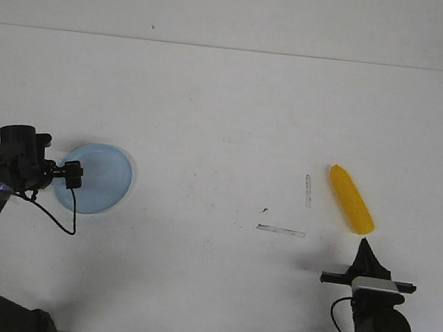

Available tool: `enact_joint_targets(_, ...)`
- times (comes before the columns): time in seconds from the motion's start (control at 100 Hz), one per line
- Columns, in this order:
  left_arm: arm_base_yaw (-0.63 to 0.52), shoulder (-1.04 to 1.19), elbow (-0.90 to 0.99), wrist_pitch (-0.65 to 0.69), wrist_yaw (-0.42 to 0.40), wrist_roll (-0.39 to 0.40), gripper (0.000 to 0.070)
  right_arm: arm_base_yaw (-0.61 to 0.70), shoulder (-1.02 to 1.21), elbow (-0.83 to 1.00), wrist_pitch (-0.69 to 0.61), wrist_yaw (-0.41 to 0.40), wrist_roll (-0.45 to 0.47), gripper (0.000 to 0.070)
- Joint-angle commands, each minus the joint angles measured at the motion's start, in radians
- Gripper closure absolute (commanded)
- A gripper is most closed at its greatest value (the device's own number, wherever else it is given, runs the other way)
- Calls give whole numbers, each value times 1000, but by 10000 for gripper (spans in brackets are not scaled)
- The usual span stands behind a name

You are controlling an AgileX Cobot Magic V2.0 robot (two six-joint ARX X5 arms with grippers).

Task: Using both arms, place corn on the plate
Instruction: 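Move the left gripper forward to the edge of the light blue plate, then push the blue plate with the left gripper toward the table center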

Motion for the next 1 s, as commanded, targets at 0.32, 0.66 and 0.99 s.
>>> enact_joint_targets(0.32, 5, 15, 16, -18, 2, 6, 592, 1, -1, -1, 7, 0, 13, 694)
enact_joint_targets(0.66, 5, 15, 16, -35, 2, -3, 700, 1, -1, -1, 7, 0, 13, 694)
enact_joint_targets(0.99, 0, -18, 37, -44, 118, -65, 700, 1, -1, -1, 7, 0, 13, 694)
